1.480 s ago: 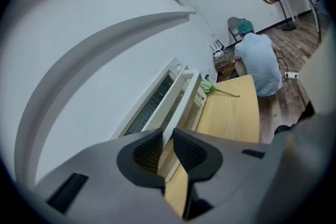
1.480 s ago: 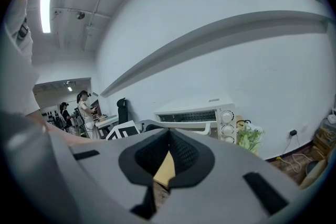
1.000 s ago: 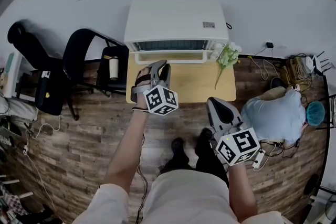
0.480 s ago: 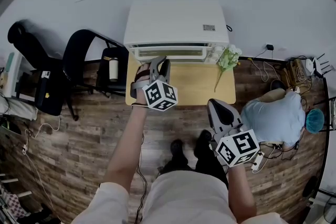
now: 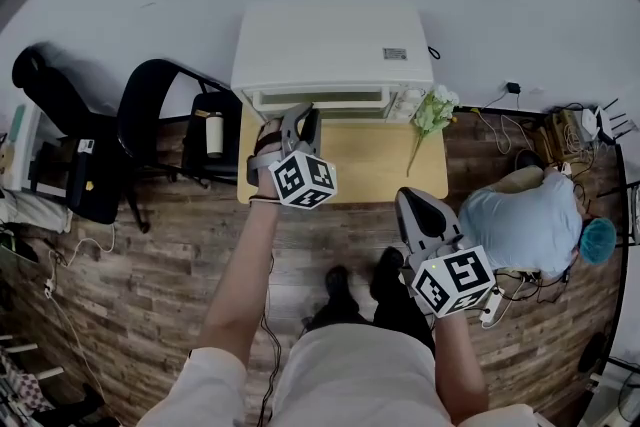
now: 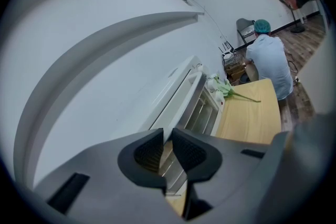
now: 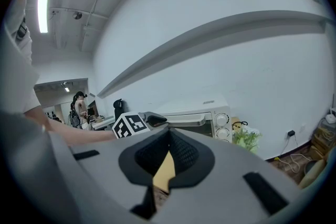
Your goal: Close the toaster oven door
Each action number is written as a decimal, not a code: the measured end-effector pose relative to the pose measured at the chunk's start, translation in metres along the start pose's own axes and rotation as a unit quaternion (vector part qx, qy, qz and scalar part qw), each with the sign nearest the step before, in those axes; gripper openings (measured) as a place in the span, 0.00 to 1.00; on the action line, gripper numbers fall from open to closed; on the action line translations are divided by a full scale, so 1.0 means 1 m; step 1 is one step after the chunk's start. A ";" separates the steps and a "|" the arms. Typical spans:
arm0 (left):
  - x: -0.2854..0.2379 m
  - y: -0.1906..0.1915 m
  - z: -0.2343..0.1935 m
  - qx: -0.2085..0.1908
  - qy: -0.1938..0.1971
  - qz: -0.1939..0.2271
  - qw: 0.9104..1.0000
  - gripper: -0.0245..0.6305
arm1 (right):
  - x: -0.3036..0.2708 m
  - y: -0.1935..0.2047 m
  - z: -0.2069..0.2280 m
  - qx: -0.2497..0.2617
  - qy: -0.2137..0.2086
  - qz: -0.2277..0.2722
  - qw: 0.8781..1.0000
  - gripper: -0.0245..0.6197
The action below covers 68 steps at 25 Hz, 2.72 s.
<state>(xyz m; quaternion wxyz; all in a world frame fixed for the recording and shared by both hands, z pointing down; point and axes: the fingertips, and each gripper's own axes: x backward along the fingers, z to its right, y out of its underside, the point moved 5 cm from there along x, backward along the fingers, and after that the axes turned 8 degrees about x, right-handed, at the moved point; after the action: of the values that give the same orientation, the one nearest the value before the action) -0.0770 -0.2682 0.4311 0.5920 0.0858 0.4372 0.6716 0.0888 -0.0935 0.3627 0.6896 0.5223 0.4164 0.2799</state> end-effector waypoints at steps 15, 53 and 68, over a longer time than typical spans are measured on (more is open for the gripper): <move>-0.002 -0.001 0.000 0.018 -0.007 -0.002 1.000 0.12 | -0.003 -0.003 0.001 0.002 -0.003 -0.004 1.000 0.04; 0.128 -0.009 0.040 0.160 -0.002 -0.009 0.987 0.12 | 0.056 0.017 -0.024 0.010 -0.024 -0.002 1.000 0.04; 0.217 -0.019 0.067 0.265 0.039 0.013 0.963 0.12 | 0.069 -0.005 -0.054 0.021 -0.034 0.028 0.999 0.04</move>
<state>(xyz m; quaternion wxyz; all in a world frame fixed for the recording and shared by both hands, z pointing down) -0.0824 -0.0481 0.3710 0.5216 0.2192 0.6212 0.5422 0.0763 -0.0115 0.3330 0.6841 0.5576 0.3835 0.2722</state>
